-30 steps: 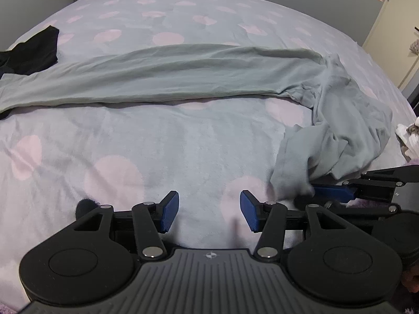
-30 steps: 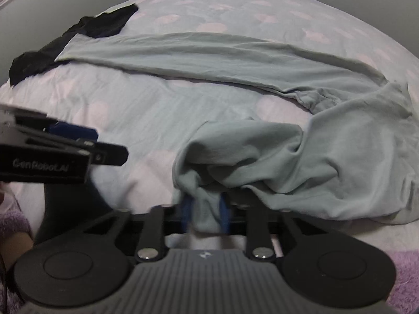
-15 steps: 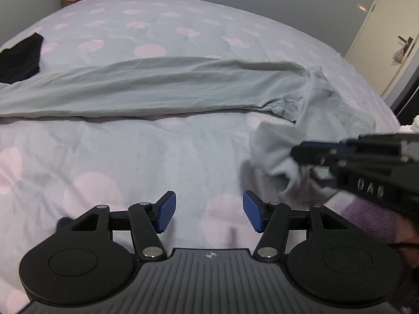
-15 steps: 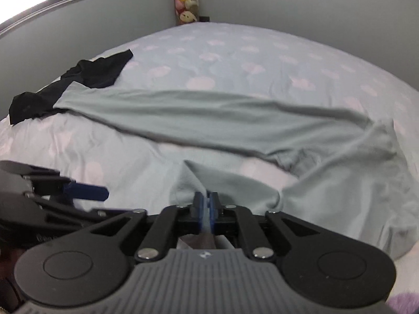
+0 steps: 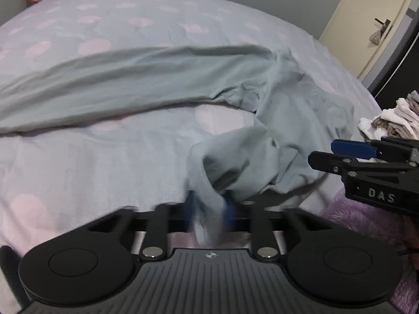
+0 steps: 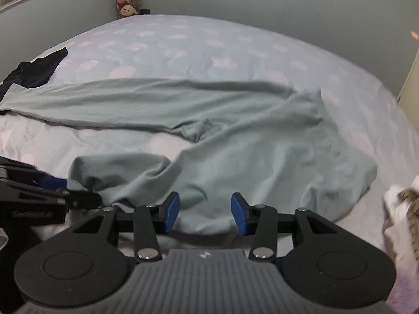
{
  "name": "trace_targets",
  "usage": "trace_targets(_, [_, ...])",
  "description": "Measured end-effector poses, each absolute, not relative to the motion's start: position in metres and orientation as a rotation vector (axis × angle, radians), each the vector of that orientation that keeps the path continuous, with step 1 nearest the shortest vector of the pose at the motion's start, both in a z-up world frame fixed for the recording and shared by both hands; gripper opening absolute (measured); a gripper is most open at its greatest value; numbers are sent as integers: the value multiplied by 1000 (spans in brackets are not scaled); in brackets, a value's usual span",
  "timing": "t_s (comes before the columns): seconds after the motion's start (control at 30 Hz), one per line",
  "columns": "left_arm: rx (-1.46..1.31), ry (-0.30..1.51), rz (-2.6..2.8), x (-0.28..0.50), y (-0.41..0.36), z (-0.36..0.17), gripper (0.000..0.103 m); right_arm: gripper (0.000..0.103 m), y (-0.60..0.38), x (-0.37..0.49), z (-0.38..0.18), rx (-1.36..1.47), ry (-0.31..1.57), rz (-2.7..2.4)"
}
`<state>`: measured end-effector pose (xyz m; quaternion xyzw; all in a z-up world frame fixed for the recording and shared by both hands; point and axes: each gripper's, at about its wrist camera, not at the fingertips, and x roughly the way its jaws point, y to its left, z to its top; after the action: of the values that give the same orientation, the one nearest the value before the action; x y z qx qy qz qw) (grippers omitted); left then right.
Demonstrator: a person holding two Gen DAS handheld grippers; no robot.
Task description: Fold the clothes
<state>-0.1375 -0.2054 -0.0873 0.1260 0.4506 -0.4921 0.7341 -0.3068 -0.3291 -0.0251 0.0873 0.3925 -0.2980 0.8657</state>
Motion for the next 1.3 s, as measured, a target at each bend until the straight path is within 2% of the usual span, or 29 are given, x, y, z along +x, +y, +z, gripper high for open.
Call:
trace_targets(0.27, [296, 841, -1007, -126, -182, -45, 3, 48, -326, -302, -30, 157, 818, -609])
trace_targets(0.4, [419, 746, -898, -120, -178, -27, 4, 49, -327, -302, -30, 164, 814, -610])
trace_targets(0.43, [458, 738, -869, -118, -179, -27, 6, 49, -327, -303, -30, 164, 815, -610])
trace_targets(0.5, [490, 737, -815, -111, -177, -32, 18, 49, -327, -302, -30, 163, 818, -608])
trace_targets(0.53, [484, 753, -802, -106, -175, -35, 27, 49, -327, -302, -30, 162, 820, -608])
trace_targets(0.6, [440, 794, -806, -97, -166, -41, 35, 49, -327, -302, -30, 164, 823, -607])
trace_targets(0.67, [394, 831, -813, -89, -158, -47, 49, 49, -328, -302, -30, 171, 824, -608])
trace_targets(0.83, [289, 901, -866, -79, -138, -48, 54, 49, -340, -306, -18, 192, 818, -606])
trace_targets(1.1, [275, 986, -892, -88, -132, -52, 55, 51, -394, -317, -4, -76, 940, -722])
trace_targets(1.3, [115, 1153, -950, -86, -146, -71, 55, 53, -452, -333, -17, 182, 995, -766])
